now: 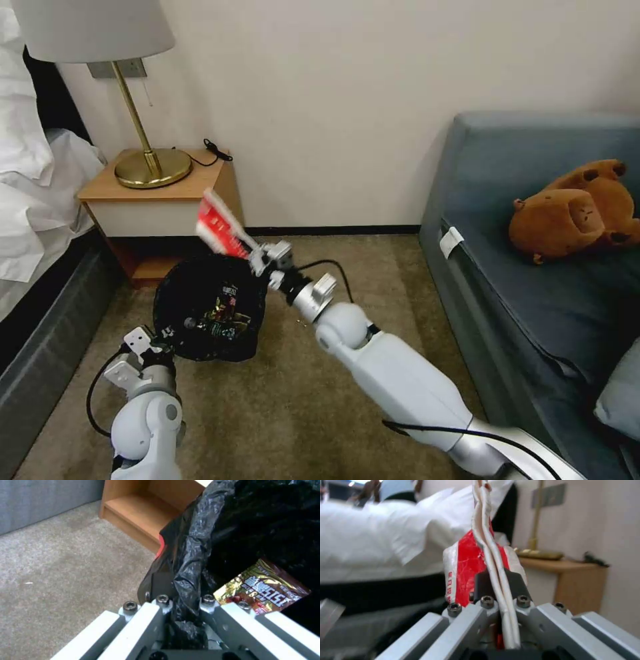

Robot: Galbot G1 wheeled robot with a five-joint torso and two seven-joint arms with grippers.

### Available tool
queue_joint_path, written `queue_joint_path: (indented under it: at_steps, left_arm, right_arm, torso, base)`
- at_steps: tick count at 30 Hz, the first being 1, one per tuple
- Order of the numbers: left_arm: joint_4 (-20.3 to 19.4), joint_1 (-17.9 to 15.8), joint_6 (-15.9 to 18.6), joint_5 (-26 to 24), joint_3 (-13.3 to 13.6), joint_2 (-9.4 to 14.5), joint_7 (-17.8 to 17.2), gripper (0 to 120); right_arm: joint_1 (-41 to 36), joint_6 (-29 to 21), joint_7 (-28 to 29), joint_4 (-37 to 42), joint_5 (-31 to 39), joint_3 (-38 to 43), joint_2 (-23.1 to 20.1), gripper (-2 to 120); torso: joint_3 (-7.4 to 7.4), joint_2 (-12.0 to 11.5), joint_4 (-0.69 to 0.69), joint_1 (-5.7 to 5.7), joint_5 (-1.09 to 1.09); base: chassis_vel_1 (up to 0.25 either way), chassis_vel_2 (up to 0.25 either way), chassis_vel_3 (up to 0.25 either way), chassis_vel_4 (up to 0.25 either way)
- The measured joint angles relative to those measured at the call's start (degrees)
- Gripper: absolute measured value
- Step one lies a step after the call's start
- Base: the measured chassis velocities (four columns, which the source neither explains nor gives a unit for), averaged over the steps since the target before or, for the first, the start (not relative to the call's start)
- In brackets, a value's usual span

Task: Pick up the trash bin, then pick up the garbage on the floor and place it into the trash bin.

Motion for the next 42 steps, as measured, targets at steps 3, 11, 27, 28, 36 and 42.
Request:
queue_joint_path:
  at_steps: [3, 11, 27, 28, 36, 42]
  left_arm:
    - [0.0, 0.1, 0.0, 0.1, 0.1, -0.1, 0.0, 1]
    - [0.4, 0.1, 0.0, 0.5, 0.7, -0.4, 0.0, 1]
    - [0.4, -0.3, -0.1, 1.1, 1.2, -1.0, 0.0, 1]
    - [0.5, -0.4, -0.1, 1.2, 1.3, -1.1, -0.1, 1]
    - [0.5, -0.4, -0.1, 1.3, 1.3, -1.2, -0.2, 1]
    - [0.5, -0.4, -0.2, 1.3, 1.3, -1.3, -0.2, 1]
  right_arm:
    - [0.1, 0.5, -0.6, -1.3, -1.2, -0.8, 0.1, 0]
    - [0.8, 2.0, -1.7, -6.1, -3.3, -2.9, 0.9, 0]
    - [-1.7, 3.1, -3.2, -8.2, -7.4, -2.5, 1.1, 9]
    - [-1.9, 3.1, -3.2, -8.1, -8.1, -2.3, 1.1, 14]
    - [-2.4, 2.7, -4.4, -7.4, -9.1, -1.5, 0.7, 41]
    - [-2.3, 2.6, -4.5, -7.0, -9.1, -1.3, 0.7, 61]
  torso:
    - [0.00, 0.0, 0.00, 0.00, 0.00]
    - [0.00, 0.0, 0.00, 0.00, 0.00]
    - [0.00, 0.0, 0.00, 0.00, 0.01]
    - [0.00, 0.0, 0.00, 0.00, 0.01]
    - [0.00, 0.0, 0.00, 0.00, 0.01]
    - [0.00, 0.0, 0.00, 0.00, 0.01]
  base:
    - [0.000, 0.000, 0.000, 0.000]
    - [0.000, 0.000, 0.000, 0.000]
    - [0.000, 0.000, 0.000, 0.000]
    - [0.000, 0.000, 0.000, 0.000]
    - [0.000, 0.000, 0.000, 0.000]
    - [0.000, 0.000, 0.000, 0.000]
